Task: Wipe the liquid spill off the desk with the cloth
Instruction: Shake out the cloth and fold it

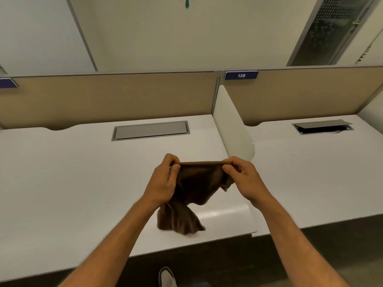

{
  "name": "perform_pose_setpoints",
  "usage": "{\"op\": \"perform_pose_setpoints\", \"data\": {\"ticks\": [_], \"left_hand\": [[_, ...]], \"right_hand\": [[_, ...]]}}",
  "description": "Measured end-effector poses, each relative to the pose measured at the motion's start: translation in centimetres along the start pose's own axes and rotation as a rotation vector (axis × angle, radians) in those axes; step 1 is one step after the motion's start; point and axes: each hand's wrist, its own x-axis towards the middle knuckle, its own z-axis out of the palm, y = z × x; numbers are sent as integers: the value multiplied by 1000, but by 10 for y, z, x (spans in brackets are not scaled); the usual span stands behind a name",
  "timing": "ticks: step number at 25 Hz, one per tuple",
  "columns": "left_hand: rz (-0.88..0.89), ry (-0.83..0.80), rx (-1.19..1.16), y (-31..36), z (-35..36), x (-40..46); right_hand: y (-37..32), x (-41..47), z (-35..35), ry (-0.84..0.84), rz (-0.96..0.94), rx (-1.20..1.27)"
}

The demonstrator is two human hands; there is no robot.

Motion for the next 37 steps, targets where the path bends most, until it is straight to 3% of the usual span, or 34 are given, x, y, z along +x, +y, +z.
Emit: {"op": "perform_pose_setpoints", "data": {"ticks": [9, 13, 16, 19, 21, 24, 27, 31, 35, 37], "left_hand": [[-61, -405, -49, -35, -51, 64], [-261, -295, -314, -27, -57, 78], [-332, -173, -543, -17, -57, 90], [-396, -98, -710, -3, -65, 98], [-423, -48, -803, 1, -69, 102], [-443, 7, -878, -3, -64, 100], [-484, 82, -925, -3, -59, 94], [-479, 180, -1047, 0, -69, 96], [-440, 229, -995, -2, -79, 98], [-424, 252, -925, -9, -85, 97]], "right_hand": [[-58, 90, 16, -17, -188, -166], [-67, 138, 29, 143, -241, 0], [-31, 151, 50, 235, 80, 241], [28, 134, 72, -85, 554, 336], [51, 122, 84, -348, 632, 432], [52, 121, 98, -510, 524, 601], [29, 134, 104, -432, 421, 543], [30, 140, 100, -518, 431, 562], [15, 137, 94, -726, 322, 274], [-2, 137, 94, -671, 272, 236]]}}
